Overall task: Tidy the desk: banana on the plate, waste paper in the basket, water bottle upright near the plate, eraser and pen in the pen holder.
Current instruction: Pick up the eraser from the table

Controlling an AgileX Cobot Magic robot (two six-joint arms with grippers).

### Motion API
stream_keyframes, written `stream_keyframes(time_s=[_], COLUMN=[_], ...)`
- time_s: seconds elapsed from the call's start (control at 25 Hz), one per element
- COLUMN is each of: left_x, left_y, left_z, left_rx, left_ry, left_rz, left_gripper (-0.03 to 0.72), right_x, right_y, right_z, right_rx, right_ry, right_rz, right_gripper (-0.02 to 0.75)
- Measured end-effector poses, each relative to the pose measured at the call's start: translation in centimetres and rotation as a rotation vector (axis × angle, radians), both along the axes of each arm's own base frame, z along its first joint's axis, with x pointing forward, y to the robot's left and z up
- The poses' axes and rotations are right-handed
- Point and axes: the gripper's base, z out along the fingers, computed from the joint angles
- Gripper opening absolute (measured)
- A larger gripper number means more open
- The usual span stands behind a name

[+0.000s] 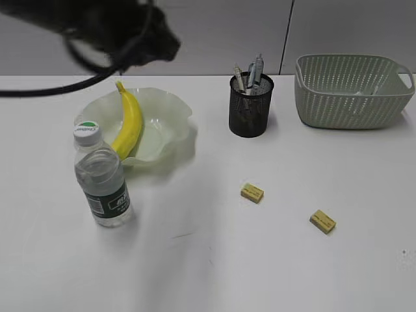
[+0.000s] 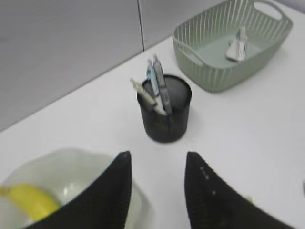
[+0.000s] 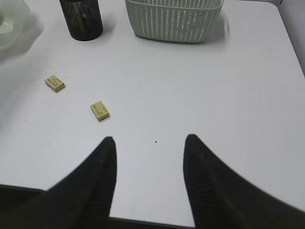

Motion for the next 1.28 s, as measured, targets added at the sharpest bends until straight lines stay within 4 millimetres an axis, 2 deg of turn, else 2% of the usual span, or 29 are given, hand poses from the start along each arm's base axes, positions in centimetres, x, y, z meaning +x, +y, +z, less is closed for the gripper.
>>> stream_keyframes(time_s=[0.12, 0.32, 0.48, 0.64, 0.76, 0.92, 1.28], left_x=[-5.3, -13.6, -19.6, -24.0, -26.1, -27.2, -27.1], left_y=[4.4, 11.1, 16.0, 19.7, 21.7, 23.5, 23.8], left_z=[-0.1, -0.9, -0.8, -1.4, -2.4, -3.2, -3.5], left_rx=[0.096, 0.165, 0.062, -0.059, -0.124, -0.191, -0.204], left_ry=[0.097, 0.214, 0.203, 0.143, 0.101, 0.041, -0.023], left_rz=[0.008, 0.032, 0.104, 0.147, 0.193, 0.288, 0.324], left_gripper=[0.321, 0.534, 0.566, 0.564, 0.545, 0.528, 0.514], right_x=[0.0, 0.0, 0.0, 0.0, 0.0, 0.0, -0.1], right_y=[0.0, 0.0, 0.0, 0.0, 0.1, 0.2, 0.3], right_z=[0.0, 0.0, 0.0, 0.0, 0.0, 0.0, 0.1], right_rx=[0.000, 0.000, 0.000, 0.001, 0.009, 0.017, 0.025], right_ry=[0.000, 0.000, 0.000, 0.000, 0.002, 0.004, -0.004], right_rz=[0.000, 0.000, 0.000, 0.001, 0.006, 0.012, 0.030], right_gripper=[0.372, 0.372, 0.372, 0.372, 0.372, 0.372, 0.372])
